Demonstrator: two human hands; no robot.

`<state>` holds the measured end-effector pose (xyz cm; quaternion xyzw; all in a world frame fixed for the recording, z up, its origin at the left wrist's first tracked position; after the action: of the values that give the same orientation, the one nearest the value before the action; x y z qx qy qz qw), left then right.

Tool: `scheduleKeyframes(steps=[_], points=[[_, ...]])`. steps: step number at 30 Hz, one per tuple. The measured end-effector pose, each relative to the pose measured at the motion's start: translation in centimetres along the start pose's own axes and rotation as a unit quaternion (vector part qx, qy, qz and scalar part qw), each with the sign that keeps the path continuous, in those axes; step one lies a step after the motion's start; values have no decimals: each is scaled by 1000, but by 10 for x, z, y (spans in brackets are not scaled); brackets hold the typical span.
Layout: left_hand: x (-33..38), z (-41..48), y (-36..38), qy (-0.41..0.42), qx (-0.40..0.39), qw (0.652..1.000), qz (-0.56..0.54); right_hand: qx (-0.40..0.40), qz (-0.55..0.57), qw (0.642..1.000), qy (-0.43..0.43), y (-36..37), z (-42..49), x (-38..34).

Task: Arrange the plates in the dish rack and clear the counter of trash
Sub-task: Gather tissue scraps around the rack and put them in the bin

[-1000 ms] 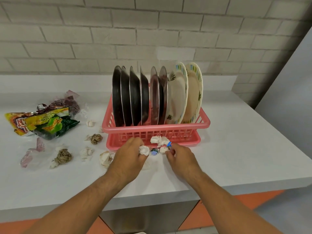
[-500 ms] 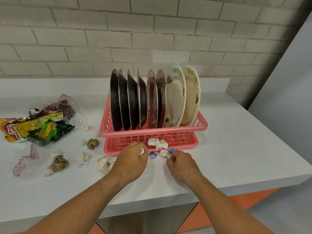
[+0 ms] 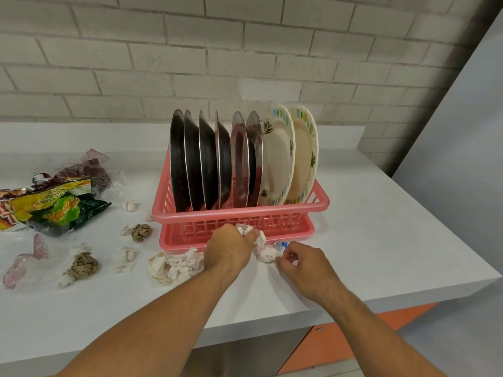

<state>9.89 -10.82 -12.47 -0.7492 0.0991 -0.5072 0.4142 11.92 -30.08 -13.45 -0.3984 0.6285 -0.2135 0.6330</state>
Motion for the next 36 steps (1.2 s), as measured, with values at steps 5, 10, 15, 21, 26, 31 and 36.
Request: scheduleKeyframes(steps=[5,10,15,21,26,31,36], points=[[-2,5,-3,6,27,1000,9,35,-36,999,21,-12,7,10],[14,-11,-11,105,22,993,40,29,-57,998,-8,-11,17,6],[31,-34,-17,218,-28,976,2,8,-95,994,-45,0,22,-5],[17,-39,-26,216,-1,976,-14,1,-137,990,-32,16,22,-14],[11,-44,-35,217,23,976,20,41,-188,980,-41,26,15,-18],[3,-46,-42,198,21,980,25,24,-172,984,-48,25,8,-19],[-1,-46,-44,203,-25,978,34,3,-119,993,12,22,11,-12]])
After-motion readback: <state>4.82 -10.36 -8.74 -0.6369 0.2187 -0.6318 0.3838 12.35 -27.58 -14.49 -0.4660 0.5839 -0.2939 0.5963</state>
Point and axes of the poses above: each hand's wrist, its own z-axis towards the middle knuckle, its own y-axis out of the palm, x = y × z, the point moved 10 cm from there along z, towards the middle knuckle
